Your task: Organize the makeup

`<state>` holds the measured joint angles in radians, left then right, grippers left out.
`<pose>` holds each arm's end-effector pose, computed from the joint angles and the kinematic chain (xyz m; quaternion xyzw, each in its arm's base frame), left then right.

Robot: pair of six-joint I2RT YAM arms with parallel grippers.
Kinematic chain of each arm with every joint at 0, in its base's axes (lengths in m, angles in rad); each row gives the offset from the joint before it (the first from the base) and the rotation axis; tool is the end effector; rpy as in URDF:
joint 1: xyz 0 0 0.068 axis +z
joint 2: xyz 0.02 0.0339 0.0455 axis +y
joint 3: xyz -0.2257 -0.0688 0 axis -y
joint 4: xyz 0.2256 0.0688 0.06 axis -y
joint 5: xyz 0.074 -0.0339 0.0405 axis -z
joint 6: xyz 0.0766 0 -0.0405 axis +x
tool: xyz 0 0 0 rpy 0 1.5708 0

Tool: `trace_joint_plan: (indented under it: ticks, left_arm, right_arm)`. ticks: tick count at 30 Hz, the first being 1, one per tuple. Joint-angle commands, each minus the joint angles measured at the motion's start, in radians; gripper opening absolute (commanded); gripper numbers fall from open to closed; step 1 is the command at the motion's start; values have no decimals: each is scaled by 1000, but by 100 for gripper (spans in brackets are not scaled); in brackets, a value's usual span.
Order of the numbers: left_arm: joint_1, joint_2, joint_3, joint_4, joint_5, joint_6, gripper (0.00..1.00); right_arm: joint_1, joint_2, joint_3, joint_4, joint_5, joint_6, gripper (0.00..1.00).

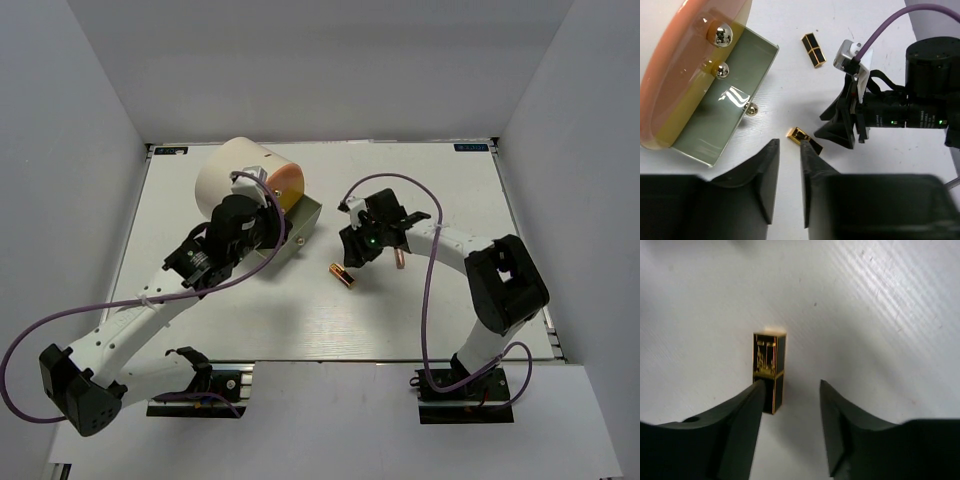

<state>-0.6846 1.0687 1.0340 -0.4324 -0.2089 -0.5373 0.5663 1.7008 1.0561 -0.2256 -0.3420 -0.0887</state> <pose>0.2207 -0.1596 0.2964 0.0078 0.8486 -0.2264 0.4780 0.2899 0.2147 0.1379 -0.3530 0.8576 0.2353 0.2907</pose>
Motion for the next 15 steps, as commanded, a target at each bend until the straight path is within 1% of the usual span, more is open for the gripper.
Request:
trace_joint_plan:
  ticks: [1, 2, 6, 7, 11, 15]
  left_arm:
    - [-6, -27, -11, 41, 28, -9, 39]
    - [-15, -29, -14, 43, 28, -10, 44]
    - [-15, -45, -28, 46, 29, -18, 46]
    - [-15, -49, -29, 44, 28, -18, 46]
    - [-15, -72, -48, 41, 20, -26, 46]
    - [-15, -95, -63, 35, 13, -36, 46]
  right_arm:
    - [15, -14, 13, -104, 32, -102, 57]
    - [18, 3, 19, -112, 29, -102, 58]
    - [38, 26, 45, -133, -9, -98, 71]
    - [40, 33, 50, -138, -15, -97, 72]
    - [66, 59, 61, -147, -12, -100, 74]
    - [86, 79, 64, -135, 26, -100, 70]
